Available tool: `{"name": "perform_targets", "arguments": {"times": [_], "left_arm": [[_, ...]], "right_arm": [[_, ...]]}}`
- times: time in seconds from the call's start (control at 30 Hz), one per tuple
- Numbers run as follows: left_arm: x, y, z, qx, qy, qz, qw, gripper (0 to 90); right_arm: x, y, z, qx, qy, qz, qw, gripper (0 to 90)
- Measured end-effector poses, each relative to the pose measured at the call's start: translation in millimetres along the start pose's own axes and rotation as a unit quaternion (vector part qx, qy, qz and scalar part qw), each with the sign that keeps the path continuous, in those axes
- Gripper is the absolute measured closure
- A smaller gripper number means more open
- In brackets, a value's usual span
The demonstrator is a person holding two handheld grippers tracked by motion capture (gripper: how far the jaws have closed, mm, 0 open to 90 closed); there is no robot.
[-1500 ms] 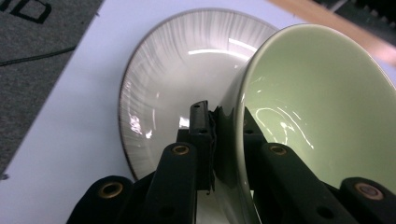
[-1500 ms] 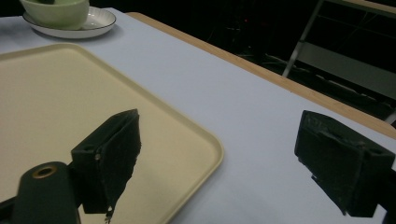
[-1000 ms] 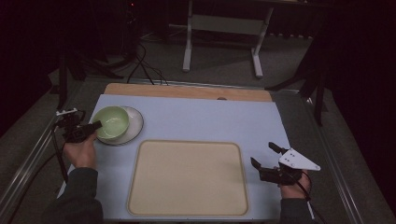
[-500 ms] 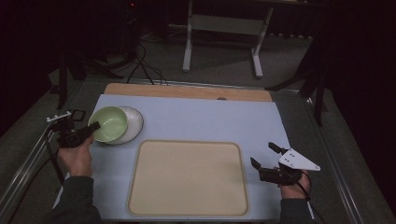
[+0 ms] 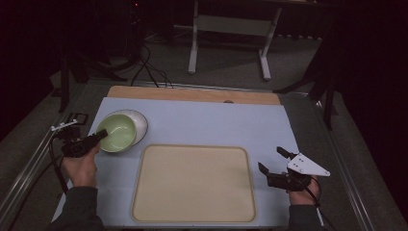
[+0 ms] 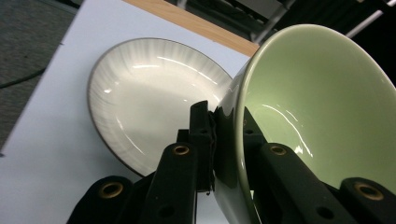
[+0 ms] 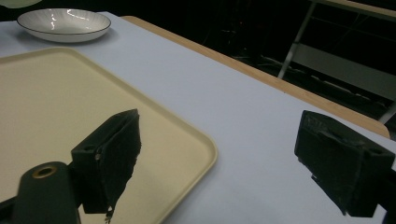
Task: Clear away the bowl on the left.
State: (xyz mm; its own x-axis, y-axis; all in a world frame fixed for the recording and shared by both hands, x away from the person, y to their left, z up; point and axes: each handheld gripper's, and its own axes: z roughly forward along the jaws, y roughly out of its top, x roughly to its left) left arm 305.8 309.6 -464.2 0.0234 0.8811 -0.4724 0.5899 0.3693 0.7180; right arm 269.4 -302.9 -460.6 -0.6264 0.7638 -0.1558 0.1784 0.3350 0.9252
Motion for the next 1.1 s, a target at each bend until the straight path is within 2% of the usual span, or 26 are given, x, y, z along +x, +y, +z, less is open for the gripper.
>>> {"name": "perform_targets", "arguments": {"times": [0.63,1.1], "left_arm": [[-23.0,-10.2,-12.2,0.005,-0.029,0.021,0.9993,82.5],[-41.8,-14.8,-11.7,0.013,-0.047,0.043,0.9979,82.6]], "right_arm": [[0.6,0.2,0.5,-0.001,0.004,-0.003,1.0,13.8],[1.0,0.3,0.4,-0.003,0.005,-0.004,1.0,13.8]]}}
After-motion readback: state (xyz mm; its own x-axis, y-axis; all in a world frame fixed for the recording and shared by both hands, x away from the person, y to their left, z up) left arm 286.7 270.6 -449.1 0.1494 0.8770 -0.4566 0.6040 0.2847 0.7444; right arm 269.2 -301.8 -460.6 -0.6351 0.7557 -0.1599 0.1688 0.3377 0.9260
